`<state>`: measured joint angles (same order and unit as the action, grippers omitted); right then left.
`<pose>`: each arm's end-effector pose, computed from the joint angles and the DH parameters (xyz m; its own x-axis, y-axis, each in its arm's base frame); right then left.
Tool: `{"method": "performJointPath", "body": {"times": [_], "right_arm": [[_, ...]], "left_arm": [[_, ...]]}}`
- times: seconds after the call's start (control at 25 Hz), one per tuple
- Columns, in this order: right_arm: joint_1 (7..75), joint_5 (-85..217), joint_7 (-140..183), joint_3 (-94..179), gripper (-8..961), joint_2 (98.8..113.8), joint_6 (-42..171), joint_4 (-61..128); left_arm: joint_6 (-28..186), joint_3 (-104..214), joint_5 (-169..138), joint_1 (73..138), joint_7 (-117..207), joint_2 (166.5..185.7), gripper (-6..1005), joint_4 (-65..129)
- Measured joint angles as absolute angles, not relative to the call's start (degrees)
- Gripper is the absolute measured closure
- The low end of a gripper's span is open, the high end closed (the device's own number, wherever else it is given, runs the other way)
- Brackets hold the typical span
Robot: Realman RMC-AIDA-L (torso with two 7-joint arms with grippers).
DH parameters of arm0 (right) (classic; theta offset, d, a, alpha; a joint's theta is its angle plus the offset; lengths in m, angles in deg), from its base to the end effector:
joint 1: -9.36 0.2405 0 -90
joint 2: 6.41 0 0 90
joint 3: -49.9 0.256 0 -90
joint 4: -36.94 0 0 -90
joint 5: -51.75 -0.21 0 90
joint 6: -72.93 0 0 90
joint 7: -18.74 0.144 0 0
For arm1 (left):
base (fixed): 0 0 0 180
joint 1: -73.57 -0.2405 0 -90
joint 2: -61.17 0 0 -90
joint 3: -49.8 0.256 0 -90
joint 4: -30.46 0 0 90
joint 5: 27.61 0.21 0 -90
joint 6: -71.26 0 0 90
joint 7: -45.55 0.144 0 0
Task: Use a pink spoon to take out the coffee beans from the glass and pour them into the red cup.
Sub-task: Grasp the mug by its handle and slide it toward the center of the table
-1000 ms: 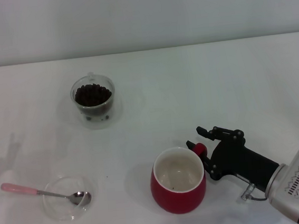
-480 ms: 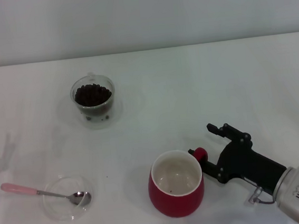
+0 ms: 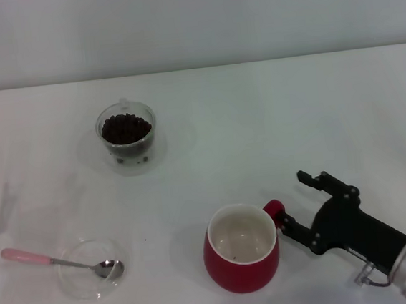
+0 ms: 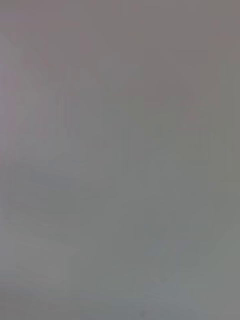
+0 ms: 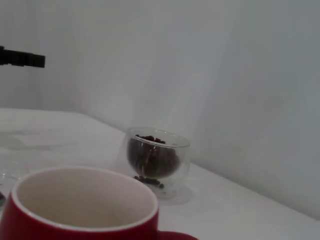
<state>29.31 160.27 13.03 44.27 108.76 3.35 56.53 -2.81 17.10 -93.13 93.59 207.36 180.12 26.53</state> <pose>0.3192 0.2380 -0.0929 0.8748 -0.0100 -0.4844 -0.3906 -0.6062 -0.6928 -0.3644 0.2884 0.0028 0.6197 -0.0344 0.7841 0.7817 -0.0630 -0.6205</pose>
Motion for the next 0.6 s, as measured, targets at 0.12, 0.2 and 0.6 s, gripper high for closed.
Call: {"method": "performJointPath", "body": {"times": [0.12,0.2,0.6], "right_arm": [[27.6,160.3,14.5,44.2,209,108.66,0.9,55.4],[26.4,160.3,16.5,44.1,209,108.56,-0.9,54.1],[22.7,160.3,21.3,42.8,210,108.36,-6.0,49.1]], "left_arm": [[-2.8,17.1,-93.2,93.7,207.4,180.12,108,26.9],[-2.8,17.1,-93.3,93.9,207.4,180.12,108,27.2],[-2.8,17.0,-93.5,94.5,207.4,180.22,107,27.3]]}}
